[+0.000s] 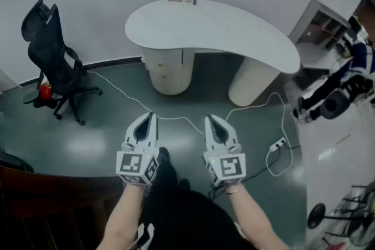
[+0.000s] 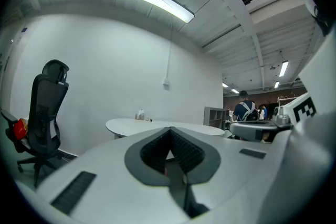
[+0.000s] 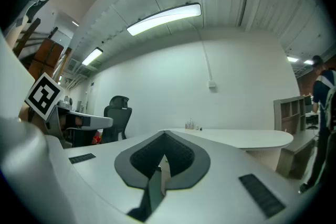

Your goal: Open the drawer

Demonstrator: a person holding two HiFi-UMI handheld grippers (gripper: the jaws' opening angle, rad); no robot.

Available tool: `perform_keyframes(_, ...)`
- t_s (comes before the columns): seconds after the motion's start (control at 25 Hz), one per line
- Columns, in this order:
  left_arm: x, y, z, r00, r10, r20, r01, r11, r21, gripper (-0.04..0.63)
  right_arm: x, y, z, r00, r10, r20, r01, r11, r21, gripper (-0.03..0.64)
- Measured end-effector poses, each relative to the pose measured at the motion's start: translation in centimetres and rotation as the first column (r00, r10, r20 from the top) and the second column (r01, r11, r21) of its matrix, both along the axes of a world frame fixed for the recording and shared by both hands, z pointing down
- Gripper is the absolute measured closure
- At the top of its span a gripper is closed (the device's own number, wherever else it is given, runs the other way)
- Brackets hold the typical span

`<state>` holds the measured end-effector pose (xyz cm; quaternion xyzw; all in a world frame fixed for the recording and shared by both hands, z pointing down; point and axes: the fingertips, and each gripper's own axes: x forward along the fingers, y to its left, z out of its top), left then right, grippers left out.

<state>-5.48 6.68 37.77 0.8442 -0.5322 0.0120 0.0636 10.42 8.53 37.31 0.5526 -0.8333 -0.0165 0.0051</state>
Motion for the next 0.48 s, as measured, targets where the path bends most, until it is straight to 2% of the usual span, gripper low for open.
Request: perform_keyframes(0.48,1.01,-0.40,0.37,1.000,0.014,-0.004,-0.014,1.000,-0.016,0.592,-0.06,0.02,0.06,1.000,-0.011,0.027,0.011,1.000,0.002,0.614)
